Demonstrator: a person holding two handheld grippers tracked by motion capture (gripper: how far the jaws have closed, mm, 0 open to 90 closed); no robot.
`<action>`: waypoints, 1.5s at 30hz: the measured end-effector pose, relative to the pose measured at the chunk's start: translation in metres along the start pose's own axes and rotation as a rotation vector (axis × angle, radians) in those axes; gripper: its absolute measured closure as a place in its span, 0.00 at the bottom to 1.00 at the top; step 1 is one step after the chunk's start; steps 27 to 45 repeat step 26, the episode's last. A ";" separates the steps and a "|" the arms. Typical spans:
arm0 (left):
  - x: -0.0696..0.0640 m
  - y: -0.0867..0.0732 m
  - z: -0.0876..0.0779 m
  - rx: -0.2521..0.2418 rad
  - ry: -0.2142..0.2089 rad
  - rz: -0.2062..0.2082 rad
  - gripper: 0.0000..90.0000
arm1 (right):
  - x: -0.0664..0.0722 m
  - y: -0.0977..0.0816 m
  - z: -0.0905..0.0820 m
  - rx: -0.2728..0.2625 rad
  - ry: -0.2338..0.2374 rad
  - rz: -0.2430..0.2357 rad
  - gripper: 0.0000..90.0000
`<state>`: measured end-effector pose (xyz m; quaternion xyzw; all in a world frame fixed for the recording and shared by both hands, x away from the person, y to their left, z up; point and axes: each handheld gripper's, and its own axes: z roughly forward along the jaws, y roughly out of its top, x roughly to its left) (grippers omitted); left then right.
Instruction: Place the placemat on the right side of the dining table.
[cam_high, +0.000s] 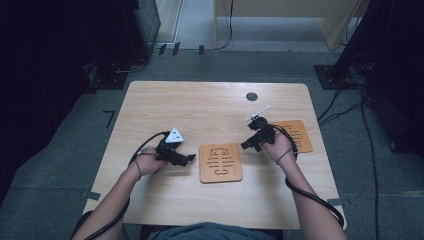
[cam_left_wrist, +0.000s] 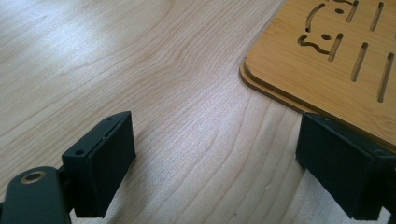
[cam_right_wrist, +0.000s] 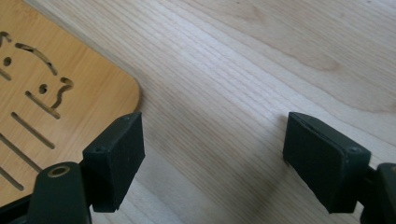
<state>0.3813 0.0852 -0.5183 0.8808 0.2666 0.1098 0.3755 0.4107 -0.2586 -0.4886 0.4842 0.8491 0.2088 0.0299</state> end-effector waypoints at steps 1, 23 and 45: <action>0.000 0.000 0.000 0.000 0.000 0.000 0.12 | 0.001 0.000 0.001 -0.002 0.000 -0.009 0.23; 0.000 0.000 0.000 0.000 0.001 -0.001 0.12 | 0.009 -0.001 0.006 0.008 0.018 -0.058 0.05; 0.000 0.000 0.000 0.000 0.001 -0.001 0.12 | 0.007 -0.003 0.007 0.005 0.043 -0.089 0.01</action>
